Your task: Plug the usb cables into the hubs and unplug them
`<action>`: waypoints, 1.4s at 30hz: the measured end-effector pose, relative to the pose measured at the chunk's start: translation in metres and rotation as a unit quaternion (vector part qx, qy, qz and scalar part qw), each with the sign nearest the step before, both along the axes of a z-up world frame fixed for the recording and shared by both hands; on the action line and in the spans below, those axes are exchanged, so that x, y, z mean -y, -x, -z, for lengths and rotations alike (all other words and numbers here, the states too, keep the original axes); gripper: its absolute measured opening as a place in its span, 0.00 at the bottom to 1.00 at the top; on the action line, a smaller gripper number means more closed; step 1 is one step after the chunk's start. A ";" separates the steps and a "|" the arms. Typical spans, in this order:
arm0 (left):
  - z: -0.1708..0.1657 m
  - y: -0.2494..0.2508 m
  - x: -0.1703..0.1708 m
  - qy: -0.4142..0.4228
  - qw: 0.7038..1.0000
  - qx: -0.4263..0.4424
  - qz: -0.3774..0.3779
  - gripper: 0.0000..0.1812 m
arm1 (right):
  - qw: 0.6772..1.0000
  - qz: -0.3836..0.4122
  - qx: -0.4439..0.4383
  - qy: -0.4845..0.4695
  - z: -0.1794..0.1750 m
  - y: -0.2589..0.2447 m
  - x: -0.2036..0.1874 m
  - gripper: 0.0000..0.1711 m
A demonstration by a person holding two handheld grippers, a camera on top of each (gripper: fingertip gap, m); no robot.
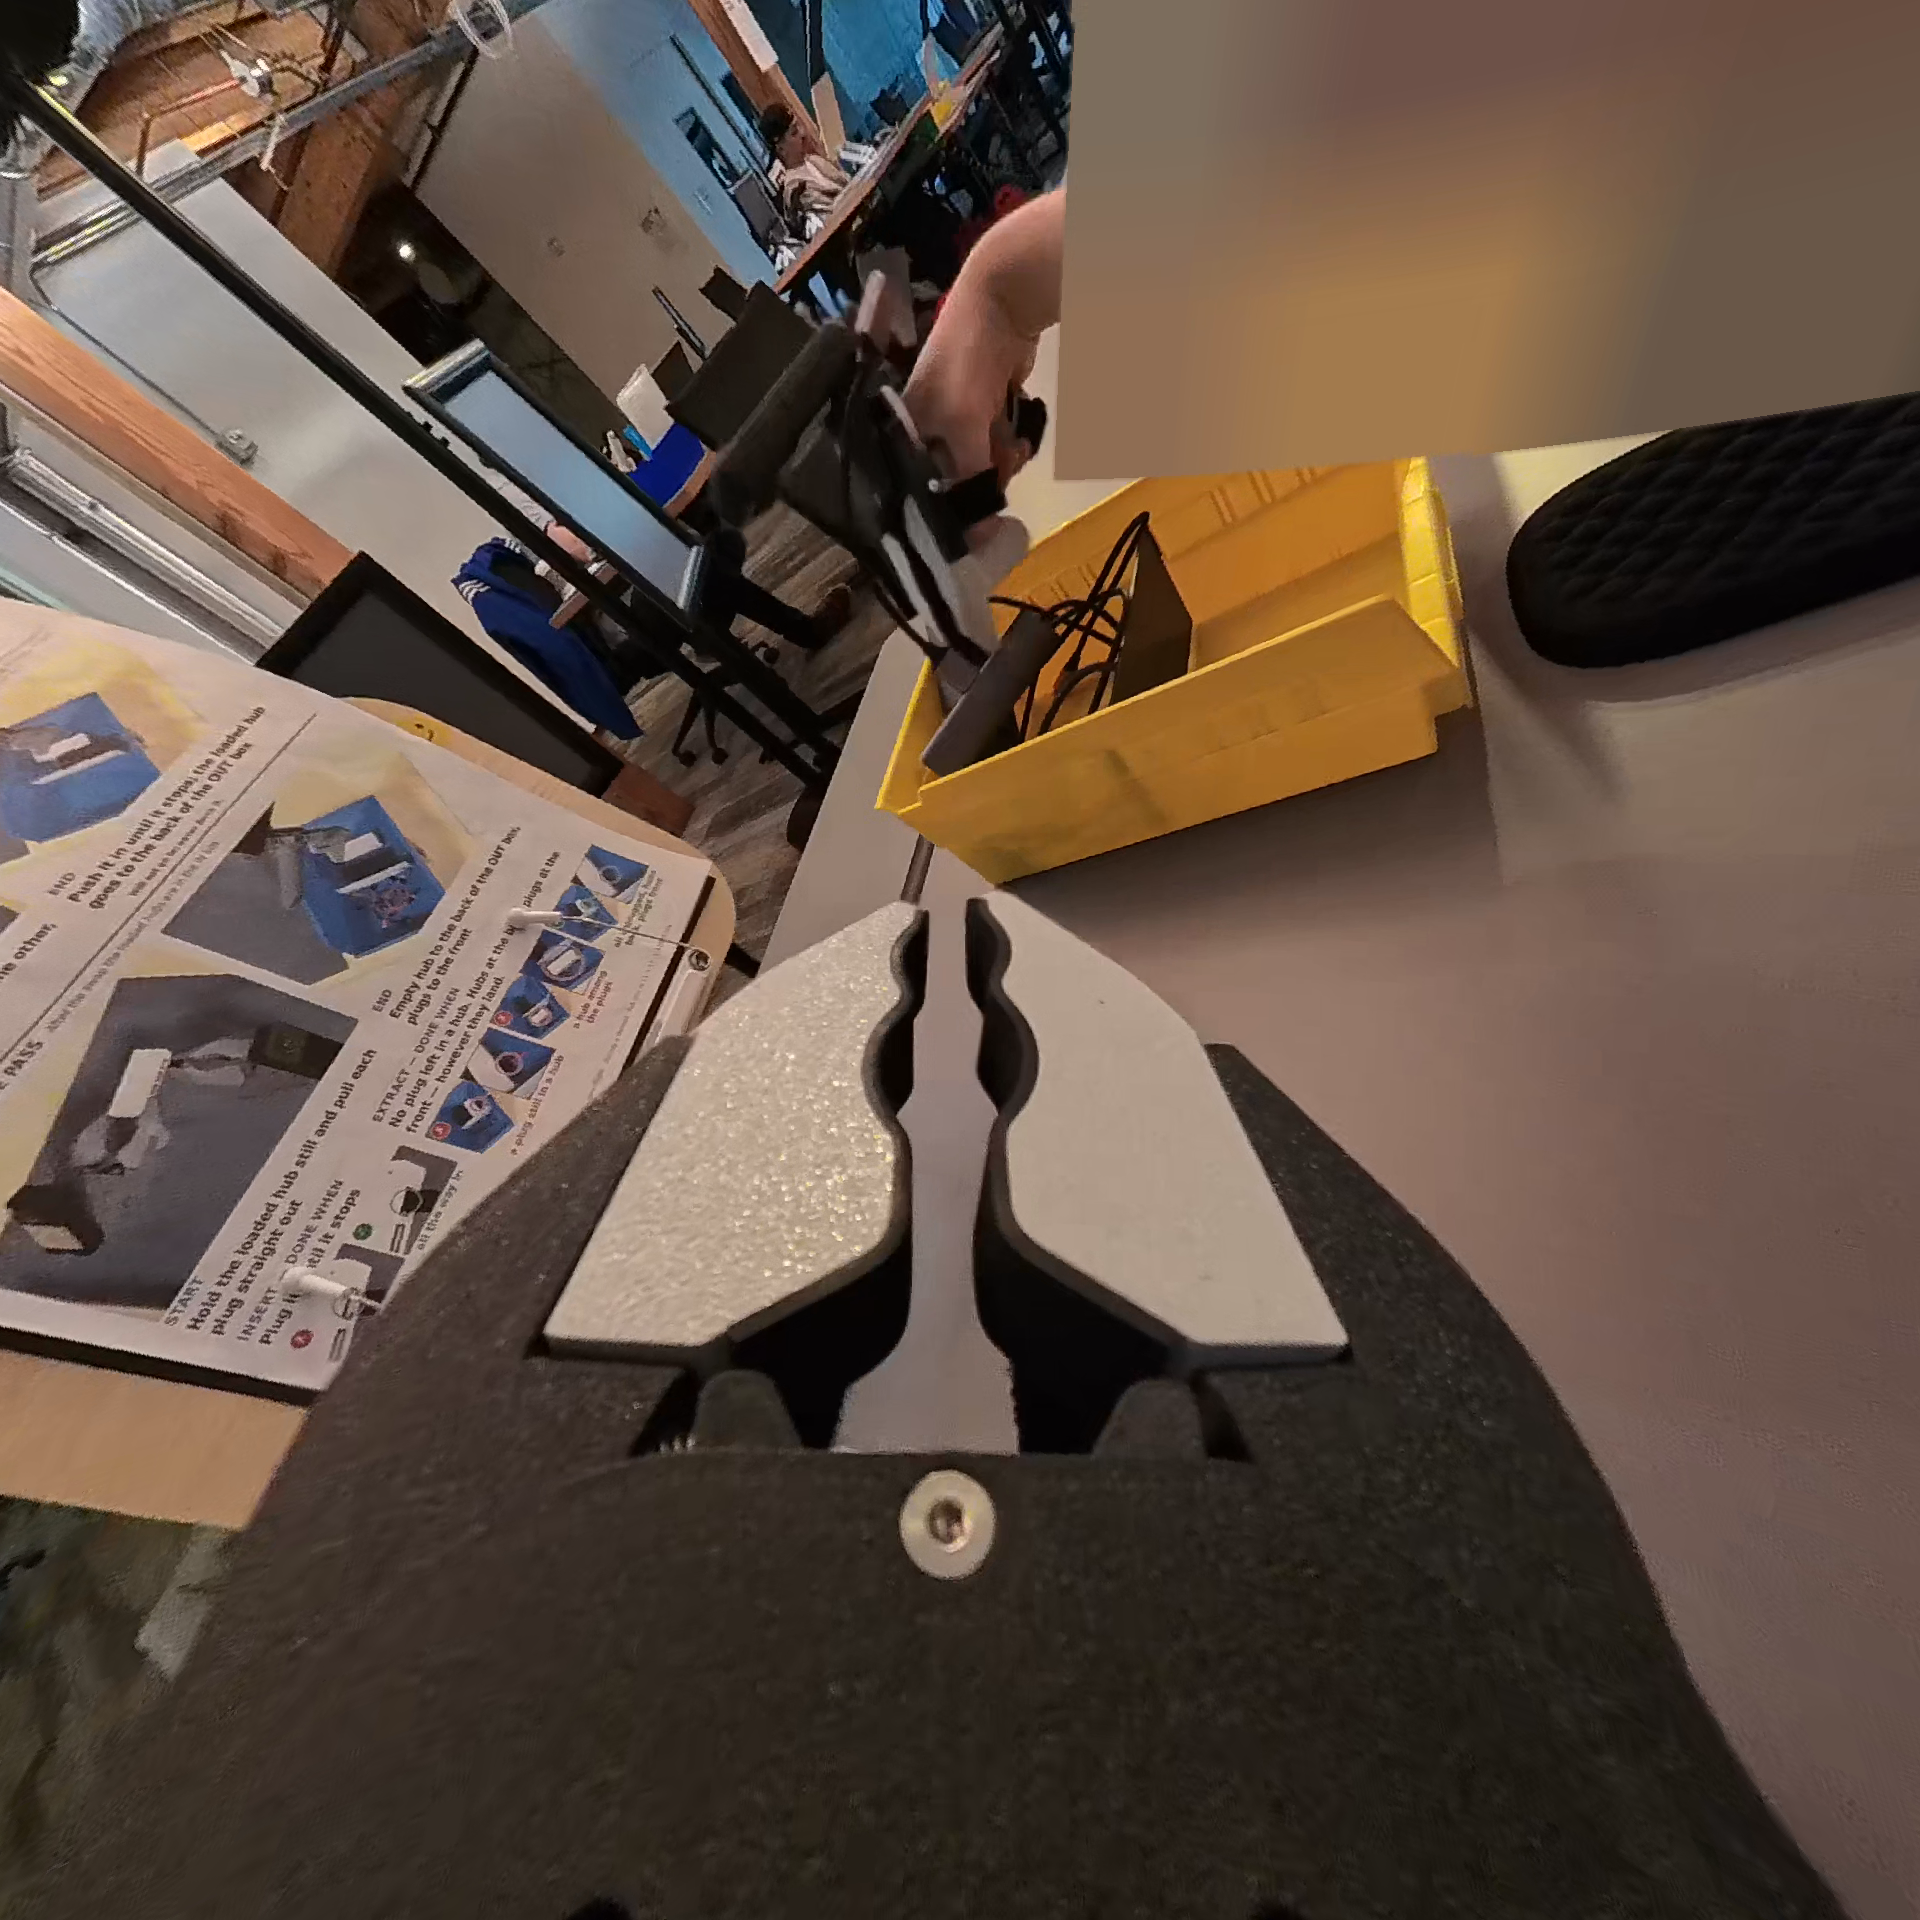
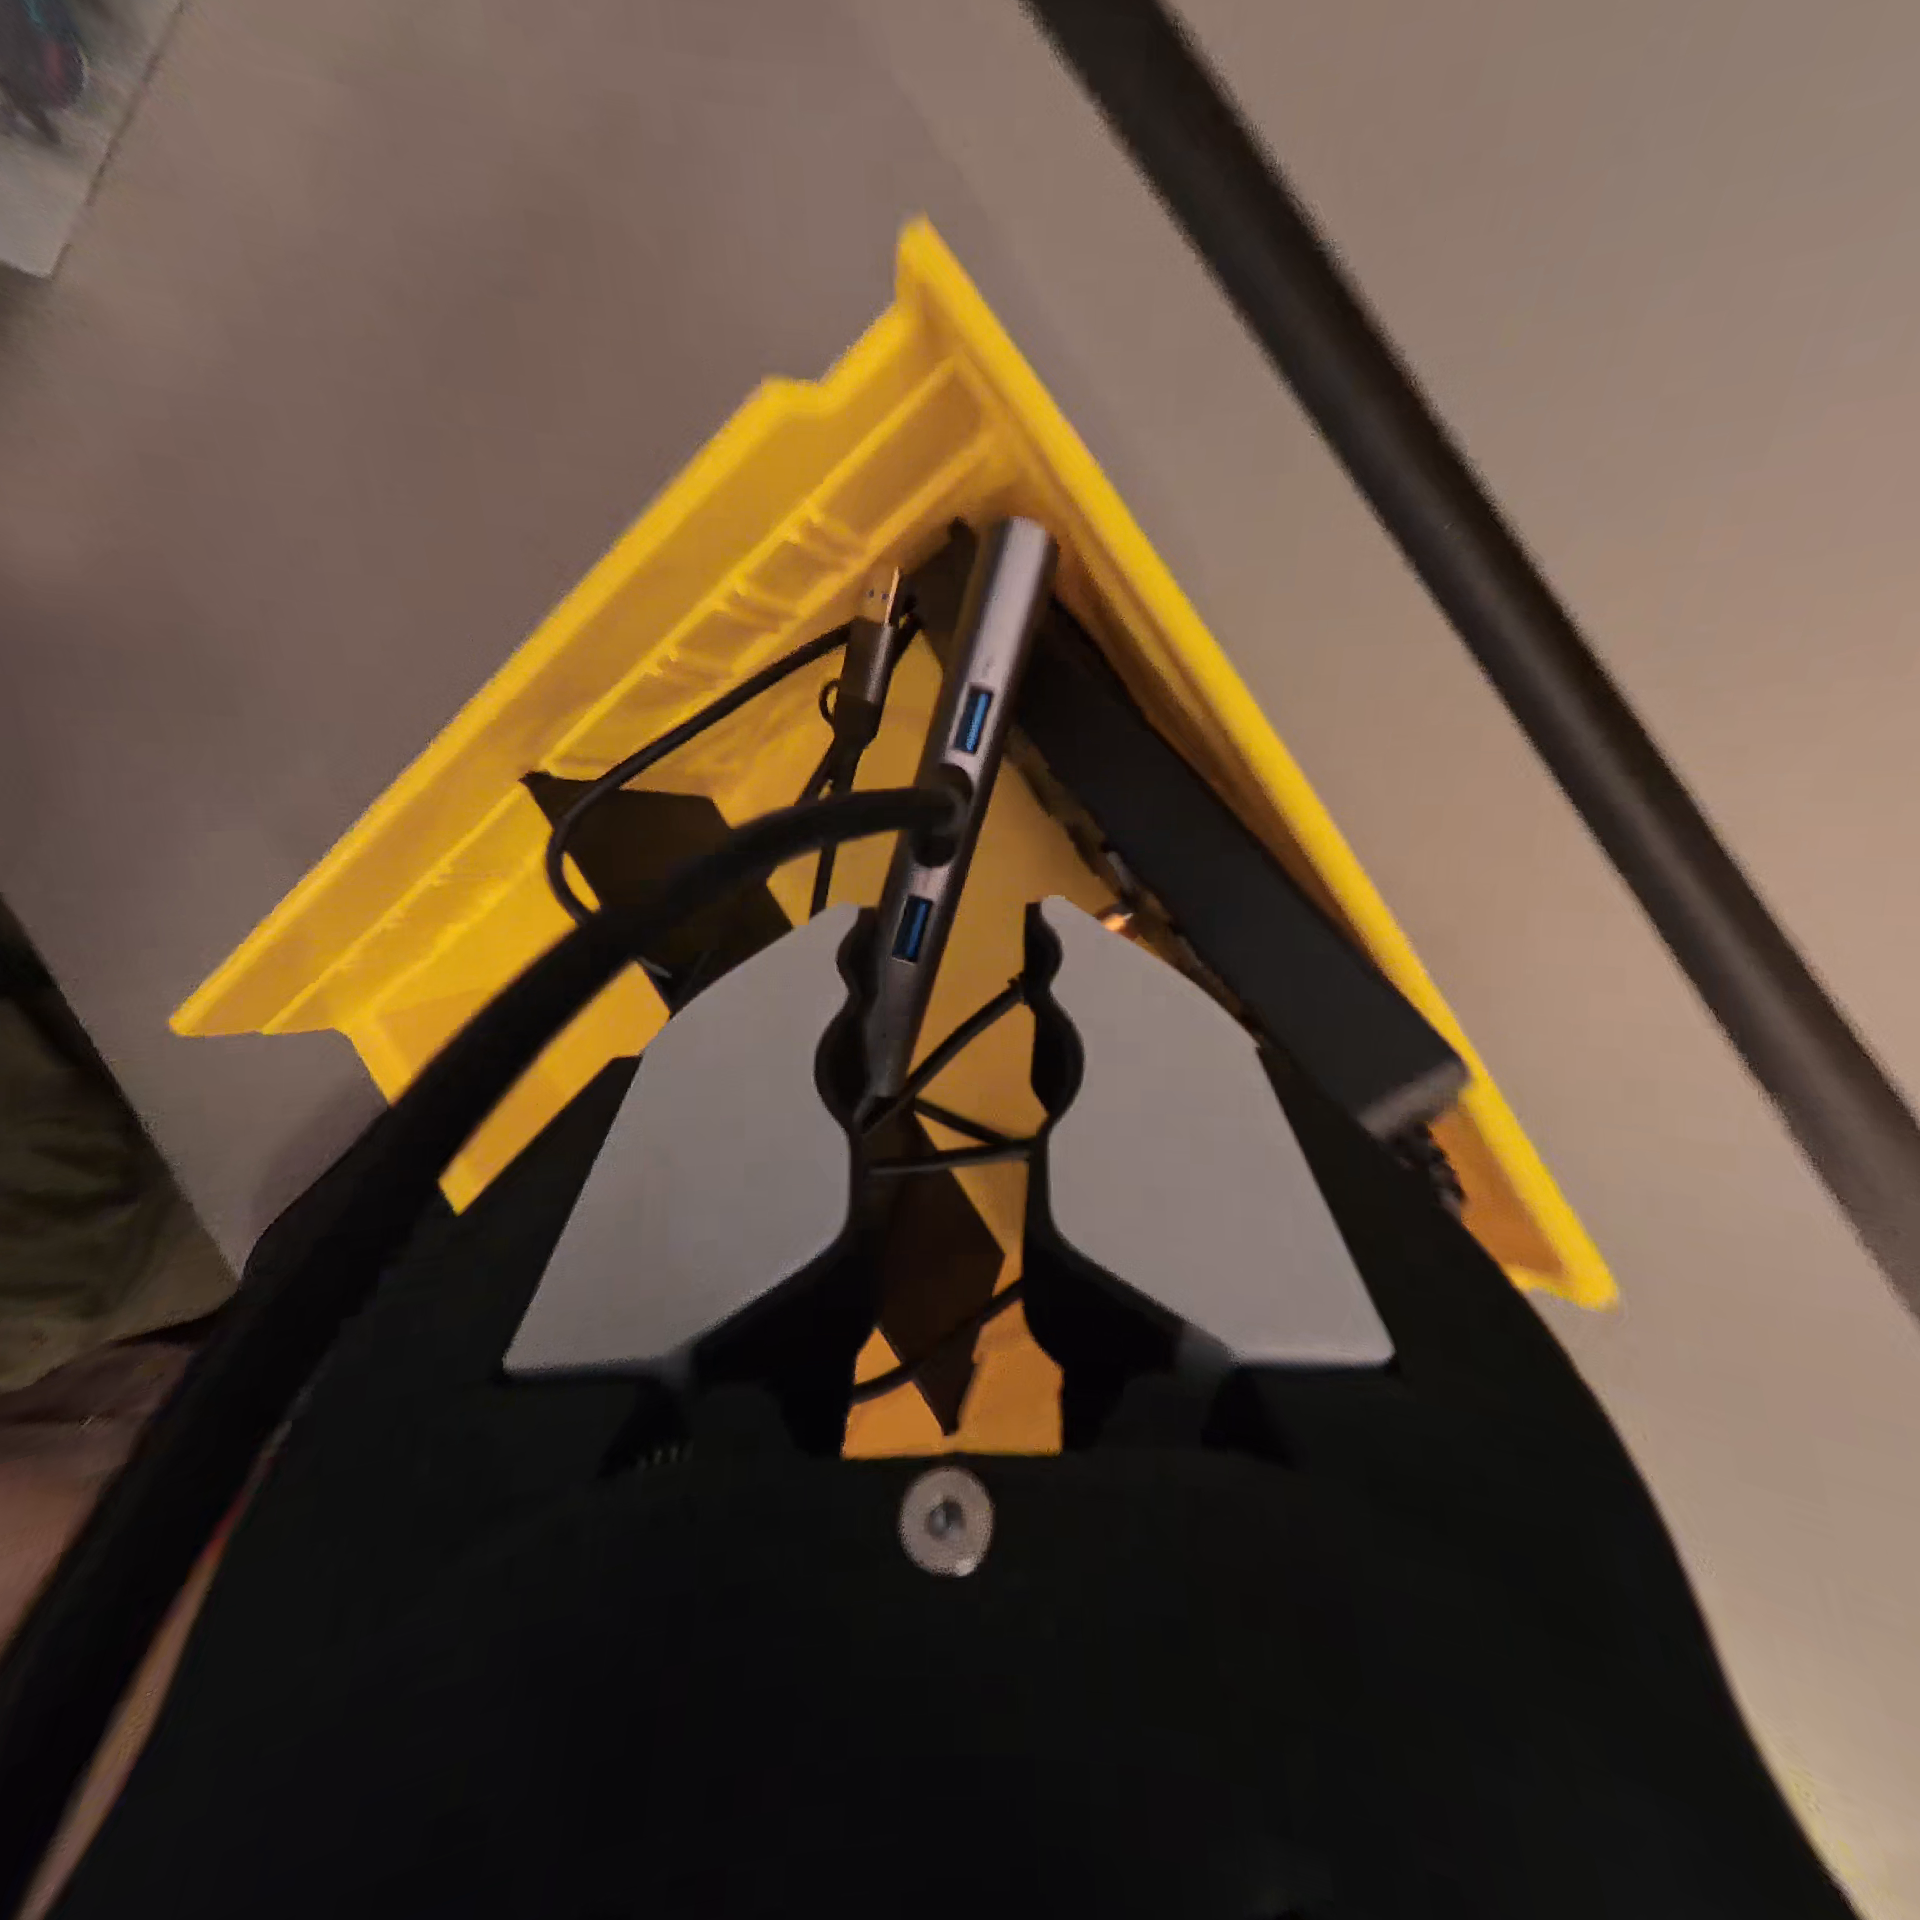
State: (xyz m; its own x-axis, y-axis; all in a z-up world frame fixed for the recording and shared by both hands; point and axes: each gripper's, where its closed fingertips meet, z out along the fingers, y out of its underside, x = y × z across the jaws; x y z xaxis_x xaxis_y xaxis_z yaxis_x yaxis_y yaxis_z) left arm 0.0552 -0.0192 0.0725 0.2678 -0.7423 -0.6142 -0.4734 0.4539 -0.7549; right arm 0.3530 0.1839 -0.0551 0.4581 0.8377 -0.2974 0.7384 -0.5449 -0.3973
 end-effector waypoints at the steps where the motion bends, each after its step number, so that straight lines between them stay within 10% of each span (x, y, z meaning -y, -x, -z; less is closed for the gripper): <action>1: 0.000 -0.001 0.002 0.006 1.000 0.001 0.006 0.04 | 0.999 0.006 -0.022 -0.025 -0.015 -0.001 -0.004 0.16; 11: 0.003 -0.004 0.004 0.006 1.000 -0.013 0.003 0.03 | 0.979 0.039 -0.065 -0.189 -0.123 -0.026 -0.009 0.17; 25: -0.007 0.004 0.002 0.018 1.000 0.015 -0.010 0.03 | 0.932 0.168 0.090 -0.309 -0.028 -0.127 0.002 0.17; 32: 0.010 -0.021 0.025 0.208 0.969 0.073 0.114 0.00 | 0.940 0.168 -0.004 -0.298 0.030 -0.144 0.014 0.17; 39: 0.022 -0.032 0.017 0.238 0.962 0.083 0.108 0.00 | 0.898 0.239 -0.107 -0.353 0.042 -0.148 -0.015 0.19; 42: 0.021 -0.038 0.023 0.232 0.963 0.083 0.109 0.00 | 0.892 0.255 -0.134 -0.349 0.053 -0.149 -0.020 0.05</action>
State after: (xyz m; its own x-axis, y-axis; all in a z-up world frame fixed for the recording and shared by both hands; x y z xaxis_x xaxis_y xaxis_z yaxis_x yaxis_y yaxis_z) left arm 0.0935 -0.0420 0.0514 0.1403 -0.9762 -0.1652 -0.2599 0.1247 -0.9576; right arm 0.5020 0.2043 -0.1079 0.8236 0.5642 0.0584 0.2922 -0.3338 -0.8962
